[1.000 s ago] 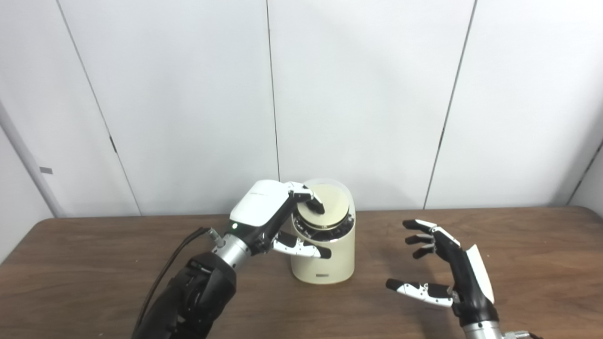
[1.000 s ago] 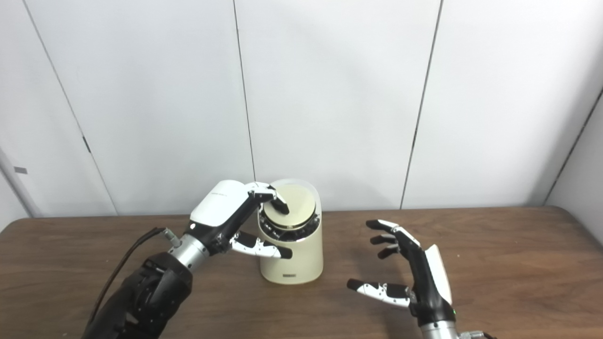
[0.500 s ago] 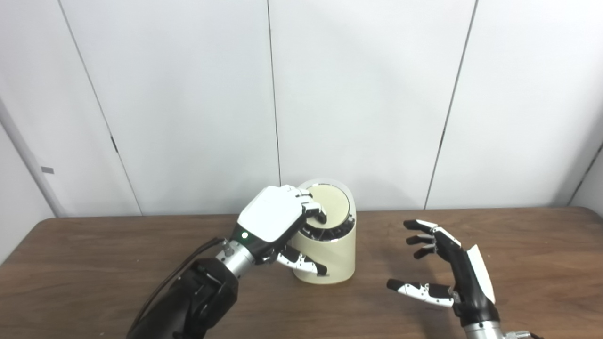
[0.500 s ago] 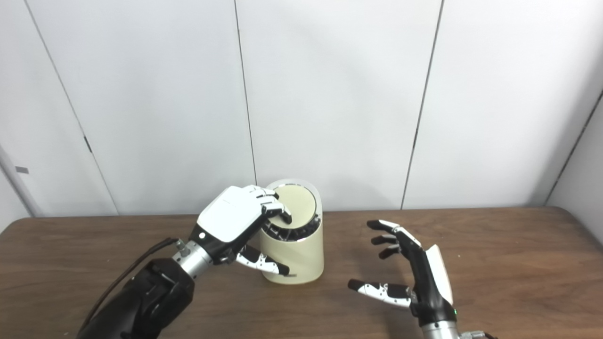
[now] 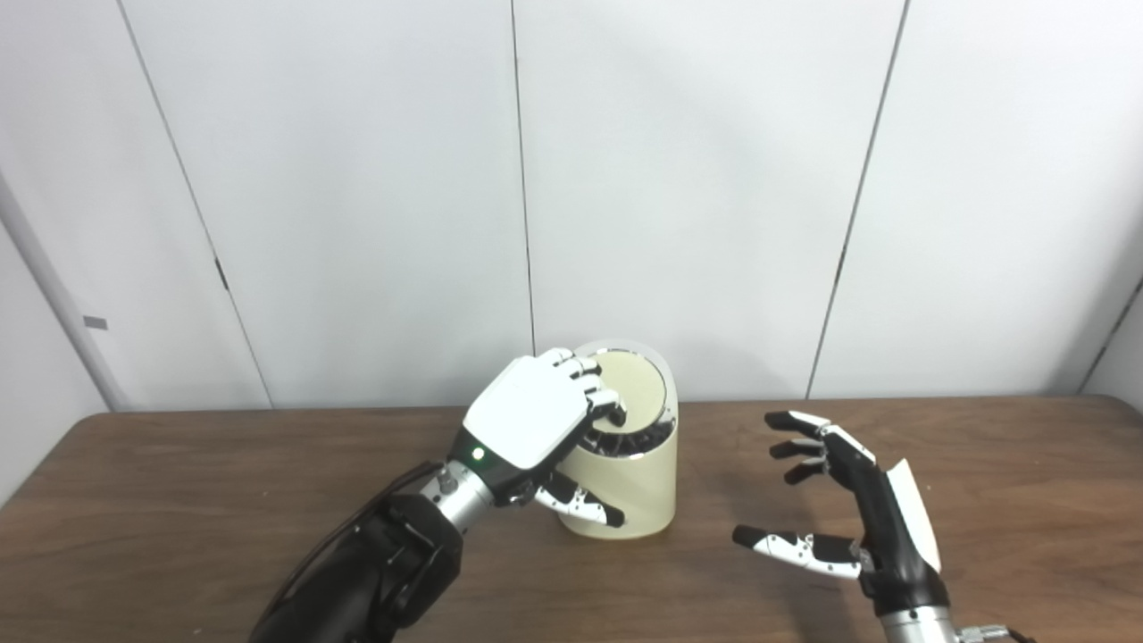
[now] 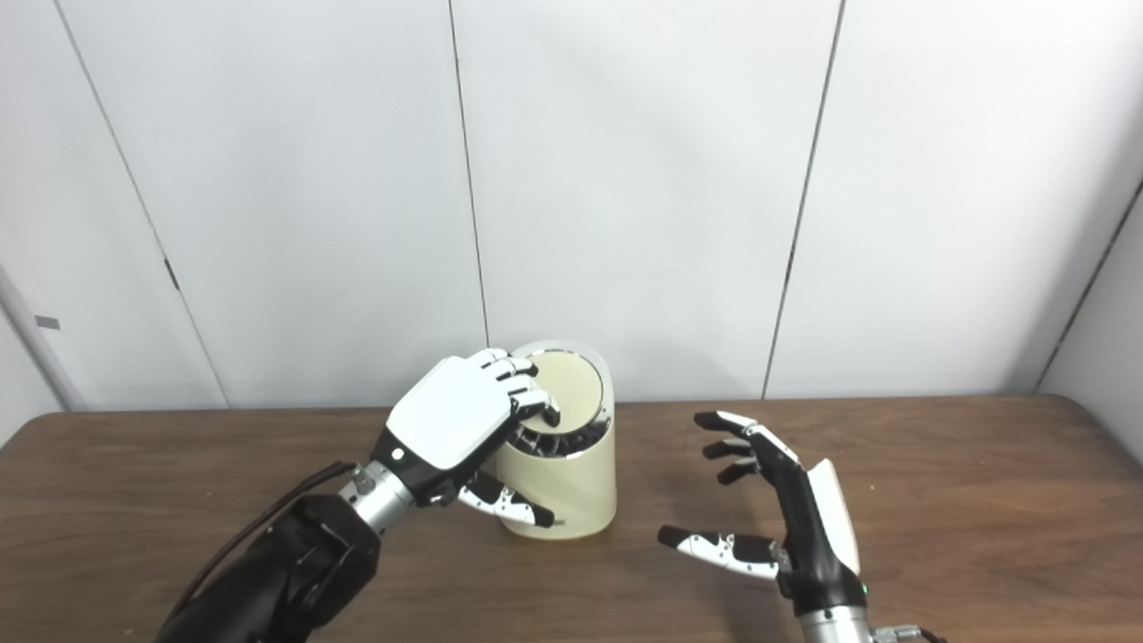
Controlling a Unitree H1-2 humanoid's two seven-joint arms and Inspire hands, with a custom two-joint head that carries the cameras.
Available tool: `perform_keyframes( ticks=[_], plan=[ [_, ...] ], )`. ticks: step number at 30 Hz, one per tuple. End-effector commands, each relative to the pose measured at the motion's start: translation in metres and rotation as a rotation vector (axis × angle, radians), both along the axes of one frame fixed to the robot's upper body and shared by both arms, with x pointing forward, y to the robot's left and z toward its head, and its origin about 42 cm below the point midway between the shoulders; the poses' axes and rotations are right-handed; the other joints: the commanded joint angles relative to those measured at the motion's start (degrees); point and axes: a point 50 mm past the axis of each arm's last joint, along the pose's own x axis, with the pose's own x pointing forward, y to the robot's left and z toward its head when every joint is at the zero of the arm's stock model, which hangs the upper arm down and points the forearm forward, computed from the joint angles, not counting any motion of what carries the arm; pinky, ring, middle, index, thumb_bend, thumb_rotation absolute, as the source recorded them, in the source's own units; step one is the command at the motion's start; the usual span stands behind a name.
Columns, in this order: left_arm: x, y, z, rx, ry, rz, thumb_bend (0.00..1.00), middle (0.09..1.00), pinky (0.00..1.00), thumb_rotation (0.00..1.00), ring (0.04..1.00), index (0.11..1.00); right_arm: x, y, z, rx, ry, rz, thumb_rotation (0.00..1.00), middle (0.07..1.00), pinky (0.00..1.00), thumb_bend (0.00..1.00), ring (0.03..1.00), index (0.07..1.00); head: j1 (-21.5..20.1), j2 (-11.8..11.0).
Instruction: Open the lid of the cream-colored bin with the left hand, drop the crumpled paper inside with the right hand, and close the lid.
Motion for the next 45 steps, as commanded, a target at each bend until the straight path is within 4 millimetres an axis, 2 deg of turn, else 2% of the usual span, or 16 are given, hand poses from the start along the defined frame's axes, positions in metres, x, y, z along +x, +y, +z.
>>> perform_keyframes(
  ticks=[1,5,8,12,17,21,30,35,40,45],
  plan=[
    [0.002,0.0,-0.013,0.072,0.059,0.01,0.92,0.685,0.81,0.46,0.814,0.685,0.004,0.003,0.019,0.01,-0.07,0.006,0.02,0.75,0.51,0.75,0.645,0.716,0.0,0.1],
    [0.002,0.003,-0.009,0.022,0.077,0.013,0.92,0.682,0.8,0.45,0.805,0.68,0.004,0.003,0.019,0.011,-0.067,0.002,0.02,0.751,0.51,0.76,0.647,0.717,0.0,0.1],
    [0.0,0.007,-0.003,-0.026,0.096,0.036,0.89,0.695,0.82,0.45,0.807,0.687,0.004,0.003,0.019,0.01,-0.069,0.001,0.02,0.752,0.5,0.75,0.646,0.717,-0.1,0.1],
    [-0.003,0.011,0.004,-0.077,0.088,0.043,0.84,0.697,0.79,0.41,0.769,0.699,0.004,0.002,0.018,0.011,-0.072,0.006,0.0,0.753,0.49,0.75,0.644,0.718,0.1,0.1],
    [-0.005,0.017,0.016,-0.219,0.07,0.035,0.8,0.712,0.74,0.4,0.738,0.718,0.005,0.004,0.017,0.024,-0.067,0.01,0.0,0.749,0.49,0.76,0.641,0.714,0.3,-0.1],
    [-0.004,0.02,0.021,-0.287,0.054,0.059,0.79,0.707,0.74,0.34,0.748,0.717,0.005,0.004,0.016,0.03,-0.06,0.013,0.0,0.749,0.49,0.76,0.639,0.713,0.3,-0.2],
    [-0.001,0.034,0.026,-0.599,0.159,0.08,0.77,0.758,0.63,0.31,0.761,0.762,0.005,0.004,0.016,0.036,-0.059,0.021,0.0,0.751,0.48,0.75,0.64,0.713,0.3,-0.2],
    [-0.001,0.043,0.023,-0.839,0.244,0.053,0.77,0.791,0.62,0.28,0.76,0.794,0.004,0.004,0.017,0.032,-0.054,0.017,0.0,0.753,0.48,0.75,0.641,0.714,0.5,-0.2],
    [-0.006,0.055,0.013,-1.094,0.404,0.012,0.76,0.764,0.65,0.24,0.762,0.772,0.005,0.001,0.016,0.019,-0.056,0.016,0.0,0.755,0.49,0.75,0.647,0.718,0.6,-0.2],
    [-0.017,0.066,0.001,-1.25,0.496,0.019,0.76,0.75,0.63,0.32,0.724,0.776,0.007,-0.001,0.015,0.015,-0.062,0.013,0.0,0.754,0.49,0.75,0.648,0.719,0.8,-0.1]
  ],
)
